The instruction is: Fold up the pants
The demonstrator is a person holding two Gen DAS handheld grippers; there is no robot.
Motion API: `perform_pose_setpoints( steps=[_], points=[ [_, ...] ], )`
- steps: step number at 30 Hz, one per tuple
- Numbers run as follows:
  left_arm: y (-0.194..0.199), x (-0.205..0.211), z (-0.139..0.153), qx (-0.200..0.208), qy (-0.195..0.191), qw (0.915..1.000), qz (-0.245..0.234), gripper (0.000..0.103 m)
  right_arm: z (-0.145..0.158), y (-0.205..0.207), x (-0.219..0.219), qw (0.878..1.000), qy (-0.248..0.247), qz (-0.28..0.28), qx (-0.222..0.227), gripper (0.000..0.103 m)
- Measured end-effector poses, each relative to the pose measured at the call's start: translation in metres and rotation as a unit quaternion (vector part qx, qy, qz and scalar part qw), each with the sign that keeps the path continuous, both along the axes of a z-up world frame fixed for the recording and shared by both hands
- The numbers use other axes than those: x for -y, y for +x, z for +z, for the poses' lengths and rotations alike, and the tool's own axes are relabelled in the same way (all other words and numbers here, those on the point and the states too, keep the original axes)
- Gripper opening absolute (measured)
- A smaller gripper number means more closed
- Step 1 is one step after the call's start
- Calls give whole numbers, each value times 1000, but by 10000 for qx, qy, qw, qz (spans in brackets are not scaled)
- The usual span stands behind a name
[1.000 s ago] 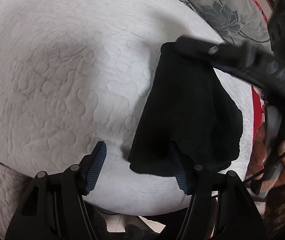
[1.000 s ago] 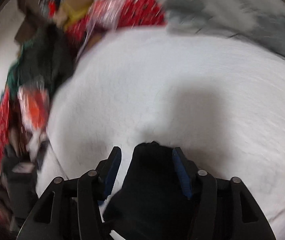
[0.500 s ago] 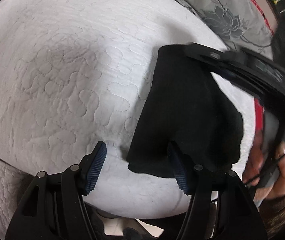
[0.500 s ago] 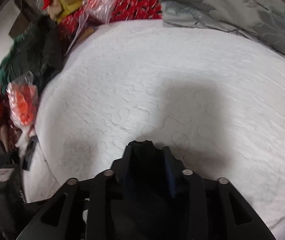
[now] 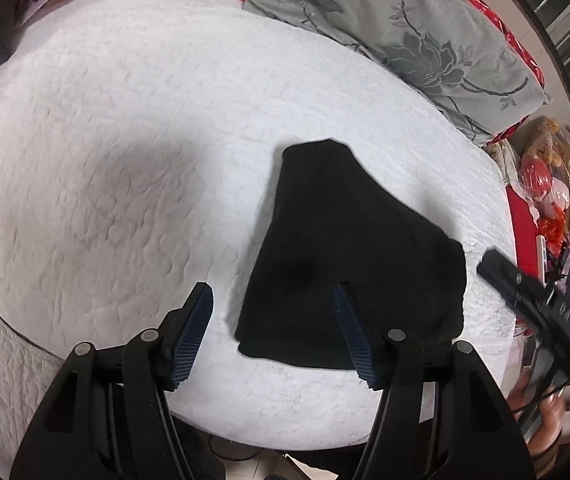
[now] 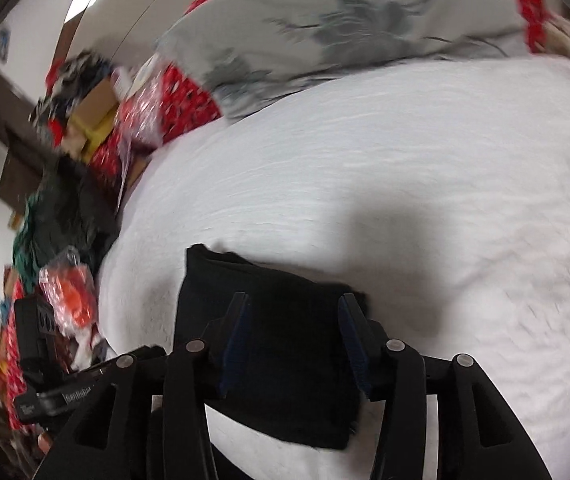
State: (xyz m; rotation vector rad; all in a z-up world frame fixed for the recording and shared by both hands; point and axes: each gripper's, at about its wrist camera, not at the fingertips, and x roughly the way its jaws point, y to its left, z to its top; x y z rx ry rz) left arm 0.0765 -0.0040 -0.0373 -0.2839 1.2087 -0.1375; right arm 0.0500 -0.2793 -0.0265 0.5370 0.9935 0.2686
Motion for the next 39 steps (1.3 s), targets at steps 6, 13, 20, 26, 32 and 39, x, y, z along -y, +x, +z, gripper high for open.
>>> perform_pose_setpoints(
  steps=[6, 13, 20, 26, 32, 39],
  points=[
    [20, 19, 7, 123, 341, 9993, -91, 62, -16, -4, 14, 9990, 273, -327, -110, 53],
    [60, 41, 11, 240, 570, 9979, -203, 62, -26, 4, 16, 9966, 502, -640, -152, 58],
    [90, 41, -46, -145, 1067, 9941, -128, 83, -49, 14, 5, 9979, 28, -624, -178, 38],
    [88, 9, -33, -255, 310, 9992, -20, 89, -55, 12, 24, 9930, 775, -815, -355, 47],
    [51, -26, -25, -297, -261, 9992, 7, 89, -52, -26, 25, 9919, 1019, -677, -334, 62],
    [5, -17, -42, -625, -223, 9974, -292, 89, -67, -44, 10, 9917, 1017, -664, -423, 48]
  ],
)
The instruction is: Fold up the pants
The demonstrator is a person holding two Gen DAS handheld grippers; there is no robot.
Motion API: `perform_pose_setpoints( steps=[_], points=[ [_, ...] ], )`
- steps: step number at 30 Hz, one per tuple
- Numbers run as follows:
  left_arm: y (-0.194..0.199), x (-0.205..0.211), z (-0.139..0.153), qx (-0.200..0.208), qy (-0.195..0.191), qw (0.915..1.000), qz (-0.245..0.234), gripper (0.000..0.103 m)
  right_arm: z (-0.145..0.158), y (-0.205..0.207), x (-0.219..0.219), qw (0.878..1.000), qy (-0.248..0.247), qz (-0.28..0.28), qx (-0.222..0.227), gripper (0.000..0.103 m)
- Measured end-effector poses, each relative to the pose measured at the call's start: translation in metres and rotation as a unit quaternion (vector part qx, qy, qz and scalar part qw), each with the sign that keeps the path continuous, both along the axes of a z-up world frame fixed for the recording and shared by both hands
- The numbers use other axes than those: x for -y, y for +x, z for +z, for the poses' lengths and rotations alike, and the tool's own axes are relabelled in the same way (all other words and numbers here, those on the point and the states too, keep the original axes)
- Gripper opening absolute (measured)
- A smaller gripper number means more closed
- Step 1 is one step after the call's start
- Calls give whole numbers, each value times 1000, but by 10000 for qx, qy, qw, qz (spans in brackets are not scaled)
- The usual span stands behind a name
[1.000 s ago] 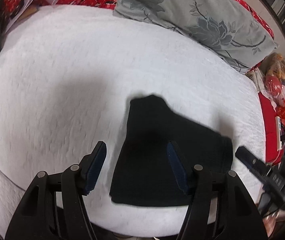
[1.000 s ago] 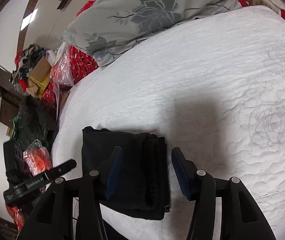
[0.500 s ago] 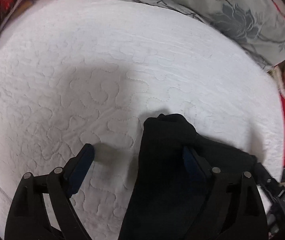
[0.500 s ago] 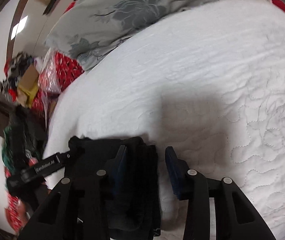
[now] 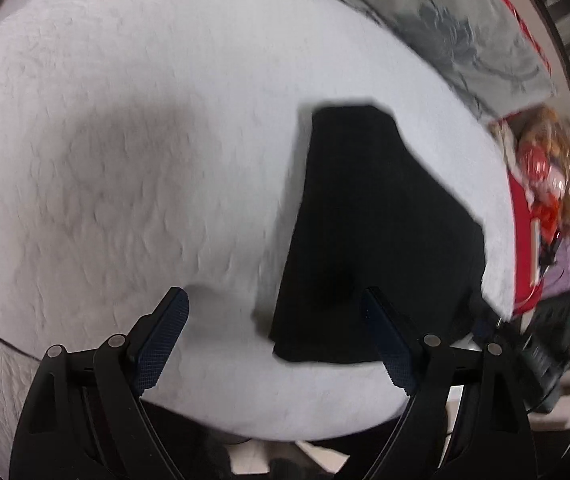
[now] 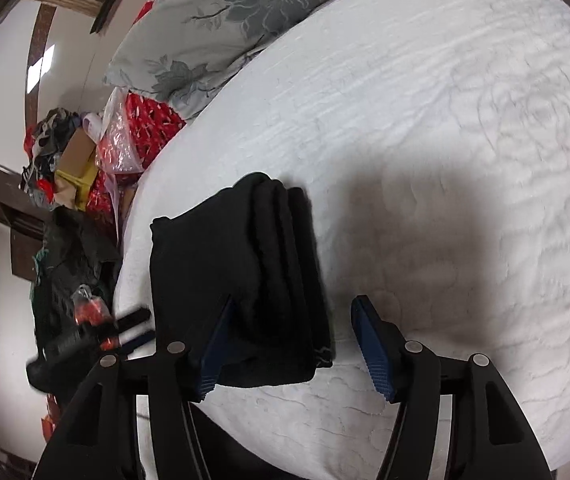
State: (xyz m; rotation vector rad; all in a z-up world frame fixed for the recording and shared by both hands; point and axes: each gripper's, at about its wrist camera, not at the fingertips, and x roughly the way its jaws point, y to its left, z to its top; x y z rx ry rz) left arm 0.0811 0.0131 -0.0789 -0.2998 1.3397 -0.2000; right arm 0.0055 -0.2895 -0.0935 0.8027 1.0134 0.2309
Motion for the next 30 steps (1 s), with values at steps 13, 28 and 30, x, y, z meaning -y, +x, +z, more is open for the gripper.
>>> perform_pose_setpoints(
  steps=[13, 28, 30],
  points=[
    [-17, 13, 0, 332, 726, 9967, -156, 85, -6, -17, -5, 9999, -71, -140, 29, 34],
    [48, 31, 34, 481, 511, 9975, 10, 84, 20, 32, -3, 9985, -392, -374, 105, 54],
    [56, 34, 30, 503, 693, 9963, 90, 84, 19, 37, -6, 9980, -508, -359, 132, 54]
  ],
)
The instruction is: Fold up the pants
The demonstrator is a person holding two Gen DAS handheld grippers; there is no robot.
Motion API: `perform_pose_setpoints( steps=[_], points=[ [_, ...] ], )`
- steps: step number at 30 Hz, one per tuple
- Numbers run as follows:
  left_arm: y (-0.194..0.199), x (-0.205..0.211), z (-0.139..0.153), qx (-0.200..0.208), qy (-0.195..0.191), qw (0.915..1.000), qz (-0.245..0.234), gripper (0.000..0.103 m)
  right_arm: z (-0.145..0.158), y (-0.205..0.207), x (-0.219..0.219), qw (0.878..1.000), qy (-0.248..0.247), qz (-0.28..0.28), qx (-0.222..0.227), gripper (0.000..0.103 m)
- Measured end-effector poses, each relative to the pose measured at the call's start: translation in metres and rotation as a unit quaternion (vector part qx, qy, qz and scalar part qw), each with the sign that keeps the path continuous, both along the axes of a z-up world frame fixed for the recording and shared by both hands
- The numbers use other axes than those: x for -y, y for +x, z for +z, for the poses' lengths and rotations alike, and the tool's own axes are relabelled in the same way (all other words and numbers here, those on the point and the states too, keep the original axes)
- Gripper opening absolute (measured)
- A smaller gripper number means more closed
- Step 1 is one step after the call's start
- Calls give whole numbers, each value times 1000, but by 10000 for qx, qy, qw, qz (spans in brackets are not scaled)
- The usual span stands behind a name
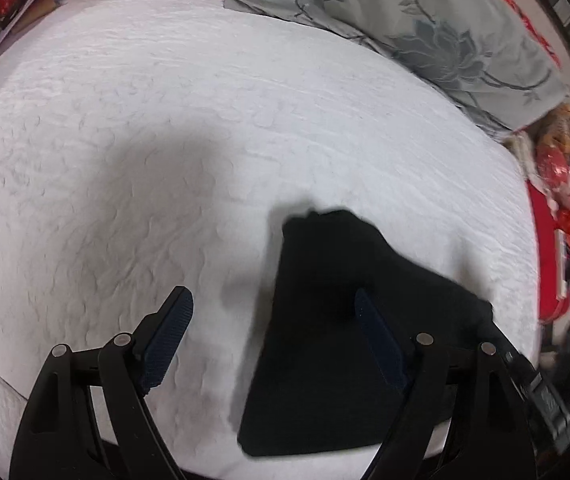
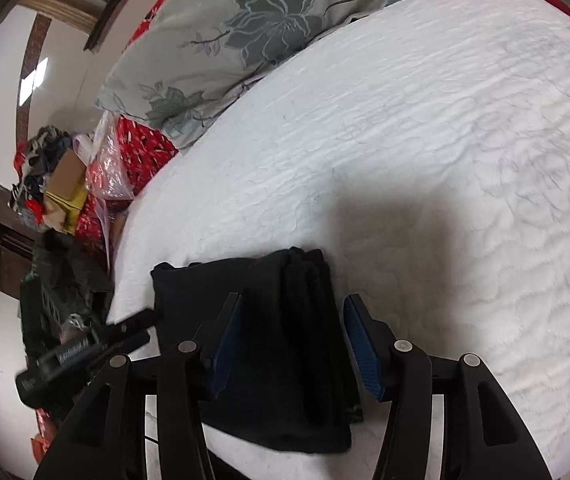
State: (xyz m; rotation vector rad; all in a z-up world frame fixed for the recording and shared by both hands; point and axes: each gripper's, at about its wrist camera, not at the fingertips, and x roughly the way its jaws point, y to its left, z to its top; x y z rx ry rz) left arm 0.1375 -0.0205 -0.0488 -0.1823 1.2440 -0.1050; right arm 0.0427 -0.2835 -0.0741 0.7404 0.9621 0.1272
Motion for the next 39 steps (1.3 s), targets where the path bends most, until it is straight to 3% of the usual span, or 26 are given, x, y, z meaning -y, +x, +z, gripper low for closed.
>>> perform_pose_setpoints(
  steps=[3, 6, 10, 12, 16, 22, 25, 28, 34, 39],
  points=[
    [9, 2, -11, 41, 257, 9997, 9, 84, -1, 4, 0, 9999, -128, 88, 36, 32],
    [14, 1, -20, -26, 134, 9999, -18, 84, -10, 6, 7, 9999, -43, 87, -39, 31],
    [8, -7, -10, -30, -75, 10000, -9, 84, -19, 3, 17, 9987, 492, -42, -132, 42],
    [-2, -16, -2, 34, -202, 9998, -75, 84, -14, -3, 20, 9983, 587, -17, -58, 45],
    [-19, -31, 2, -3, -448, 9986, -278, 84, -12, -16, 30, 9973, 737, -55, -39, 61],
    [-34, -32, -14, -165, -506, 9971, -538, 84, -23, -19, 25, 9973, 706, 38, -198, 62],
    [-36, -24, -15, -122, -336, 9967, -730, 87, -27, -14, 14, 9968, 743, 197, -205, 63],
    [-31, -16, -18, -147, -183, 9957, -900, 88, -28, -11, 4, 9976, 546, 396, -162, 63],
    [-21, 0, -15, -152, -241, 9939, -1063, 88, -27, -7, -8, 9968, 472, 637, -61, 63],
    [-11, 16, -18, -42, -149, 9937, -1106, 88, -30, -9, -4, 9959, 632, 641, -29, 63]
  ],
)
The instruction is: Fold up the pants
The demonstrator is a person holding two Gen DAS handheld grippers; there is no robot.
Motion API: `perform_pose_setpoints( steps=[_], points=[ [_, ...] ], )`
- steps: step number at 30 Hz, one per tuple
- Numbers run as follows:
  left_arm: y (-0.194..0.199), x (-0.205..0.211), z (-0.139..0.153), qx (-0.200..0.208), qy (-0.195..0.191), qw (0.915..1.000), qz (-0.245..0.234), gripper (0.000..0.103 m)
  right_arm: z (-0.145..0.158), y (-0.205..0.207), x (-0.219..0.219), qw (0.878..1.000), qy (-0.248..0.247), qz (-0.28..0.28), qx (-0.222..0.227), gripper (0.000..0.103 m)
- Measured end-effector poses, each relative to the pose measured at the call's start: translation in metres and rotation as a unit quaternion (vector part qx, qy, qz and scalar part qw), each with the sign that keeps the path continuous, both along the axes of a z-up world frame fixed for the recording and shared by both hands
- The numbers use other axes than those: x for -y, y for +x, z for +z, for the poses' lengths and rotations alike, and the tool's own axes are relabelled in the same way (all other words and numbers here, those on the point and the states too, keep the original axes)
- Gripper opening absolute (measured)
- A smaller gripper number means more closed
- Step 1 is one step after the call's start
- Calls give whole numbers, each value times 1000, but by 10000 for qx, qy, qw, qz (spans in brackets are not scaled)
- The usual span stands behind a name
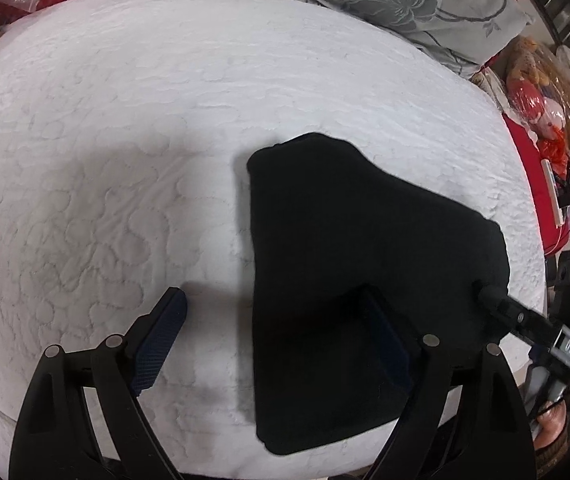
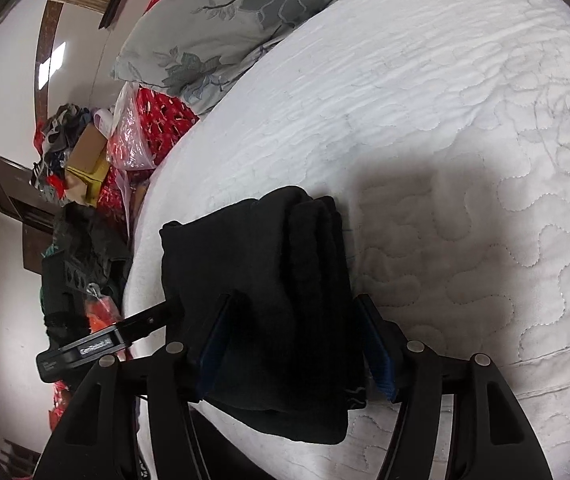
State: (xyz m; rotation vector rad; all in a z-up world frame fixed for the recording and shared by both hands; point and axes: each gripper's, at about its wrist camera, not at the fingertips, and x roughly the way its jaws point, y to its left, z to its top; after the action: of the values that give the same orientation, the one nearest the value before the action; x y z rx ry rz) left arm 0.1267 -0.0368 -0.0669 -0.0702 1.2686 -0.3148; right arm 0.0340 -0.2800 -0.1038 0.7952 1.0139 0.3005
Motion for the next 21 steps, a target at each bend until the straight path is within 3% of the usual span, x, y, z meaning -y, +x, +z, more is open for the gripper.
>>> perform_pose_setpoints(
  steps=[3, 5, 8, 10, 12, 16, 21],
  points=[
    [2, 7, -2, -1, -228, 9997, 4, 77, -1, 0, -1, 10000, -12, 76, 42, 63],
    [3, 15, 0, -91, -476, 9988, -91, 51, -2, 1, -3, 10000, -36, 82, 9, 63],
    [7, 23, 0, -102, -369, 9993, -54, 50, 1, 5, -8, 9996, -268, 97, -33, 59],
    [6, 24, 3, -63, -334, 9994, 4, 46, 3, 5, -10, 9987, -479, 127, -70, 43],
    [1, 24, 7, 13, -249, 9997, 66, 40, 5, 1, -8, 9987, -502, 115, -45, 37],
    [-10, 26, 17, 246, -1, 9996, 108, 32, 12, -7, -9, 9984, -569, 3, 16, 32],
    [-15, 28, 17, 386, 181, 9991, 45, 32, 15, -14, -10, 9983, -585, -8, -19, 31]
  ],
)
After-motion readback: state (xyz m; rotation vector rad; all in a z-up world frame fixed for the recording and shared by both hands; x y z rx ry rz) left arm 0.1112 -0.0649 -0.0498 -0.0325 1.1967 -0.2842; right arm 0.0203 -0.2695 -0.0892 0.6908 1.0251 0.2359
